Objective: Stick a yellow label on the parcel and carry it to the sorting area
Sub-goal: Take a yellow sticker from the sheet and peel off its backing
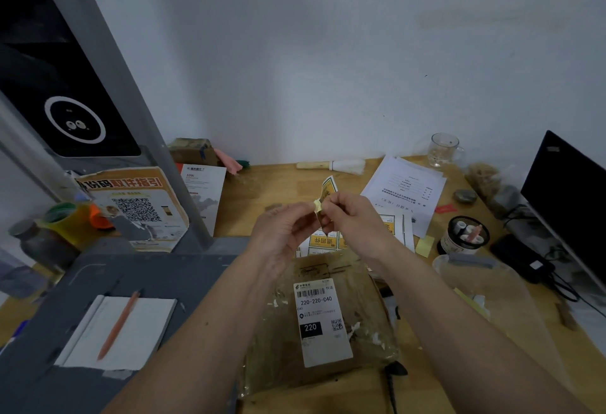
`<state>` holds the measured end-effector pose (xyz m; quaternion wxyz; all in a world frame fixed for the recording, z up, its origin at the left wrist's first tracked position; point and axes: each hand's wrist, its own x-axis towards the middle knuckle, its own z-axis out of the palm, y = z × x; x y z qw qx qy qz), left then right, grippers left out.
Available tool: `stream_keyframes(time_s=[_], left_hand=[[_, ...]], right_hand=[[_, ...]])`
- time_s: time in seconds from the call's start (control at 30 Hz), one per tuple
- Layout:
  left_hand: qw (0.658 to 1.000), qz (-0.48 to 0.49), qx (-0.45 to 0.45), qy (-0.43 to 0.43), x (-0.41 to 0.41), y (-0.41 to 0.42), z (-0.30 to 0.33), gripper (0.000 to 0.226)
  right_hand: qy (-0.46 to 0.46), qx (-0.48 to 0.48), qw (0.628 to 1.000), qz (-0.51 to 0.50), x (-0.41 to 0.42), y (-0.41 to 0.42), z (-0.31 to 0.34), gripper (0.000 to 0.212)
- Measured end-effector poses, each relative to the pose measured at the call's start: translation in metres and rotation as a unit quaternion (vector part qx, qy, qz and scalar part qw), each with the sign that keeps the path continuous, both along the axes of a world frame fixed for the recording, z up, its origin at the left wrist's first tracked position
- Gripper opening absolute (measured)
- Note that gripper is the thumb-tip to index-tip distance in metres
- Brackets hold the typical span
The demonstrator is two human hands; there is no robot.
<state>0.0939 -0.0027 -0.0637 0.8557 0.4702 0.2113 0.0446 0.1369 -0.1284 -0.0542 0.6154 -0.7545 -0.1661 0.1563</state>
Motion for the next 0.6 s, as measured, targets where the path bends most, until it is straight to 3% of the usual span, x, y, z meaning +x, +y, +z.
stream_keyframes(time_s=[0.3, 0.43, 0.6], left_hand=[[1.0, 0.009, -0.018, 0.006, 0.0014, 0.001, -0.0006, 0.019], [1.0, 0.013, 0.02, 0.004, 0.0017, -0.0002, 0.0003, 0.004], [0.998, 0.01, 0.068, 0.008, 0.0019, -0.0036, -0.0021, 0.012]], right_hand=[[0.009, 0.008, 1.0, -0.003, 0.0011, 0.001, 0.001, 0.018], [0.067, 0.091, 0.993, -0.033, -0.0009, 0.0031, 0.0035, 0.018], [0.026, 0.058, 0.996, -0.06, -0.0005, 0.0039, 0.0029, 0.019]])
